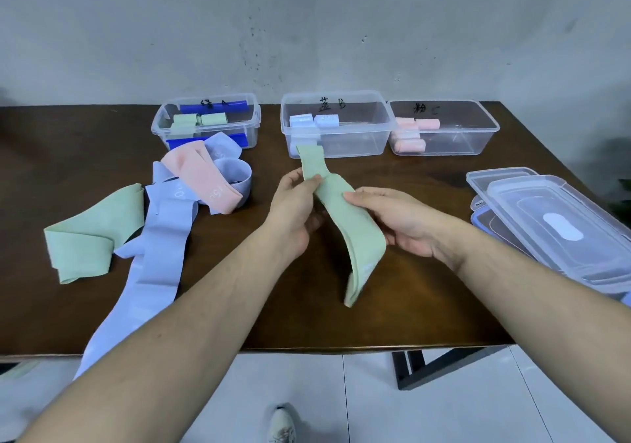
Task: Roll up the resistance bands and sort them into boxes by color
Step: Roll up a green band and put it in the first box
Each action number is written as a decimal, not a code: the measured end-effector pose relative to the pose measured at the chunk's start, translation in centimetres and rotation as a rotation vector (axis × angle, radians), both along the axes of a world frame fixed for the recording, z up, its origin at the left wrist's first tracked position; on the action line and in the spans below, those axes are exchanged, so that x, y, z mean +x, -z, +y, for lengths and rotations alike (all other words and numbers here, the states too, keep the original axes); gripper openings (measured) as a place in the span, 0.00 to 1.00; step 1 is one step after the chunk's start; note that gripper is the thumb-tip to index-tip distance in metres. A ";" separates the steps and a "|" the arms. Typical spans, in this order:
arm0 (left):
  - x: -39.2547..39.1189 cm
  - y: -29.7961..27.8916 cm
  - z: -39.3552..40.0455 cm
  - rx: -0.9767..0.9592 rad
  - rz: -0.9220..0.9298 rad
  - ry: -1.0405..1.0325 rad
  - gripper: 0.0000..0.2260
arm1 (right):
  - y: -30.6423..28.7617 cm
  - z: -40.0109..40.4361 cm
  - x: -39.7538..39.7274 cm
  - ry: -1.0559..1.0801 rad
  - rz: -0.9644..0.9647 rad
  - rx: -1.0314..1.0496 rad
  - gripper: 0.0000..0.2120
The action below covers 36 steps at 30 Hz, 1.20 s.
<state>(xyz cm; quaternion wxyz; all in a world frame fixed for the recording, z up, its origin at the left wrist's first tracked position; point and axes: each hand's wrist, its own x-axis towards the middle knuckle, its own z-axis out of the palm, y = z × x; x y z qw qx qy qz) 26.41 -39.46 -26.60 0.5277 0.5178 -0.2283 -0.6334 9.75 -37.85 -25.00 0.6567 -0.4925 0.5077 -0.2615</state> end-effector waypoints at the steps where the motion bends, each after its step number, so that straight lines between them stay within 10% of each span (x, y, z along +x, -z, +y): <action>1: 0.1 0.2 0.1 0.015 -0.033 0.047 0.13 | 0.2 0.0 0.1 0.000 0.046 -0.003 0.10; 11: -0.4 1.8 2.0 -0.113 -0.635 0.228 0.30 | 1.7 0.7 1.4 -0.107 0.392 -0.061 0.08; 17: -0.3 3.2 4.3 -0.288 -0.948 0.242 0.20 | 2.1 1.9 1.9 0.026 0.359 -0.080 0.11; 23: 1.2 4.4 6.2 -0.467 -1.019 0.284 0.11 | 0.9 2.9 1.1 -0.140 0.353 -0.046 0.39; 28: 1.7 4.5 7.5 -0.526 -1.209 0.407 0.11 | 1.5 3.9 1.0 -0.033 0.276 -0.080 0.37; 36: 2.0 5.0 9.1 -0.660 -1.411 0.433 0.12 | 1.8 5.8 -1.1 -0.301 0.941 -0.543 0.20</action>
